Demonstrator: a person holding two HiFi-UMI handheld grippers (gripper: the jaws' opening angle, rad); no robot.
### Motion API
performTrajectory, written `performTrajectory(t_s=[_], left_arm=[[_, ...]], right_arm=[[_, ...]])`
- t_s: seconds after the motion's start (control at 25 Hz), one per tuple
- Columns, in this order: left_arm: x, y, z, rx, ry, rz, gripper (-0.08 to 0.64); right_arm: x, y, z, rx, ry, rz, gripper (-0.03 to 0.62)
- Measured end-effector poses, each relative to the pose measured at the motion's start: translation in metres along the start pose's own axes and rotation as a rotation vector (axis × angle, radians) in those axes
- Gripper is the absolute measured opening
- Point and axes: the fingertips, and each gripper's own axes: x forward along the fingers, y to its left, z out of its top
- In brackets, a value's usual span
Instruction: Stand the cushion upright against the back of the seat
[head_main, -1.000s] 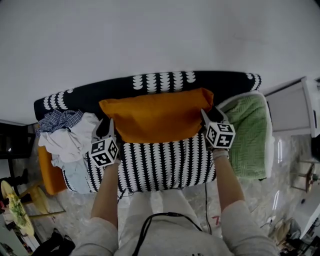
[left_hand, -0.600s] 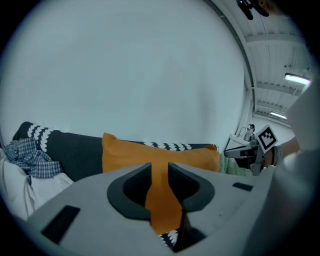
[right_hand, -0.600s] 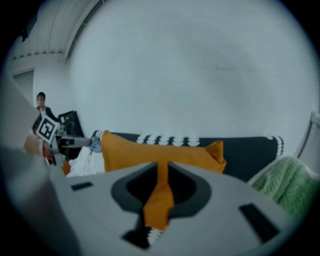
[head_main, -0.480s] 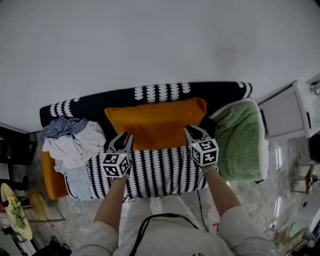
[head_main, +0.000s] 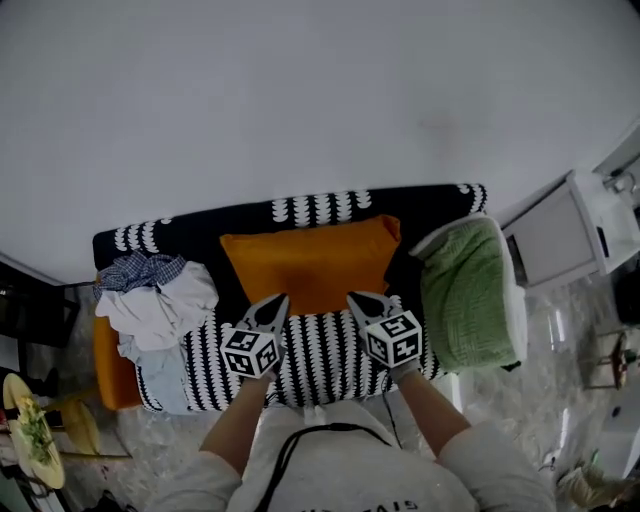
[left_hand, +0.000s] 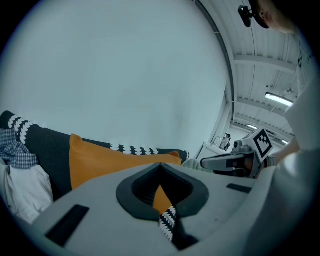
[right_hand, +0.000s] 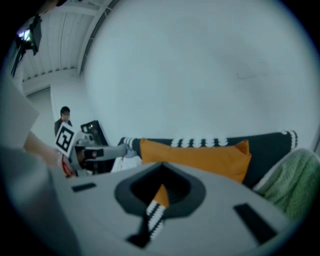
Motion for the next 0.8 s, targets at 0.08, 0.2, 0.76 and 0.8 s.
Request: performTrajectory(t_s=[0.08, 0.2, 0.76, 0.8], left_arm=[[-0.003, -0.016, 0.002, -0.001, -0.003, -0.027, 0.025], [-0.007, -0.036, 0.004, 0.002, -0.006, -0.062, 0.025], [-0.042, -0.080, 0.016, -0.035, -0.070, -0.087, 0.025], [-0.044, -0.081, 0.020, -0.036, -0.084, -0.084, 0.025]], right_arm=[[-0.006, 0.014, 0.001, 0.012, -0.008, 0.017, 0.018], [-0.015, 0.034, 0.003, 0.025, -0.021, 0.047, 0.018], [-0.047, 0.094, 0.024, 0.043, -0.095, 0.134, 0.018], [-0.049, 0.096, 0.028, 0.043, -0.105, 0.137, 0.018]])
